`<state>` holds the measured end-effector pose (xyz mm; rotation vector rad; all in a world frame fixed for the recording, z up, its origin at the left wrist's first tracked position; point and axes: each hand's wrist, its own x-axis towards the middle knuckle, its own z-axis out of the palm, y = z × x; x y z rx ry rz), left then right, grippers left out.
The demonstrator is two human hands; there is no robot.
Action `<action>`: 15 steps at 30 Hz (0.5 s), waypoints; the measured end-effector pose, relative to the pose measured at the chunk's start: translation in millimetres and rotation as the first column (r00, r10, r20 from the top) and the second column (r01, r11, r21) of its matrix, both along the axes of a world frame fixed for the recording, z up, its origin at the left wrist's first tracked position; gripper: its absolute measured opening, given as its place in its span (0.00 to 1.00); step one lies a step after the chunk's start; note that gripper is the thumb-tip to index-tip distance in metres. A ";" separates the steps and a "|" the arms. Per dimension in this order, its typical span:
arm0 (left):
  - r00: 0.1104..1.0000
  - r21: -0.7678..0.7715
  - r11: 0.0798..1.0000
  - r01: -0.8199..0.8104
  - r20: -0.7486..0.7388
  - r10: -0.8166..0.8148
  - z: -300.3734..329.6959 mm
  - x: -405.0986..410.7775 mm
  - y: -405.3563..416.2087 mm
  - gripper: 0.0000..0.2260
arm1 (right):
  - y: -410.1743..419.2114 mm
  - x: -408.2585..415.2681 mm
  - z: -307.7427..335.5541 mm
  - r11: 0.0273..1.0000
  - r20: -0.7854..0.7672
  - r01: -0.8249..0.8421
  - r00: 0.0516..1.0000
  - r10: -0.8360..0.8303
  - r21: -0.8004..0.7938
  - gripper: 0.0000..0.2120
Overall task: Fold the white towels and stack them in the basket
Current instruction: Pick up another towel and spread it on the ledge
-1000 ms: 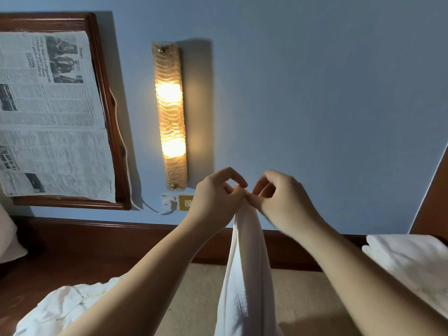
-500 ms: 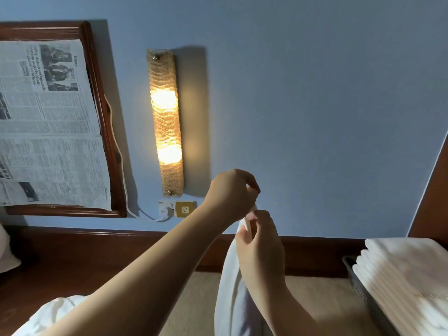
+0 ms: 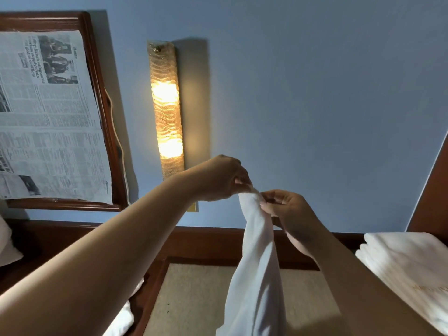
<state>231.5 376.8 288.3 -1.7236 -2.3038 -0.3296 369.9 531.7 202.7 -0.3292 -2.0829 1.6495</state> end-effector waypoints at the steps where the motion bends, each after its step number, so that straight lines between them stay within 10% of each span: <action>1: 0.999 -0.001 1.000 -0.006 -0.031 0.006 5.6 -1.2 0.7 0.13 | 5.2 -1.1 8.5 1.000 0.011 -0.023 1.000 0.023 -0.014 0.09; 11: 0.947 0.314 0.949 -0.018 -0.299 0.116 95.7 5.3 0.2 0.12 | 8.5 -6.2 83.0 0.800 -0.165 0.102 0.986 -0.004 0.592 0.11; 15: 0.944 0.409 0.911 -0.052 -0.276 0.178 111.0 -1.7 -12.0 0.11 | 14.9 -6.0 80.1 0.804 -0.168 0.163 0.983 -0.080 0.571 0.20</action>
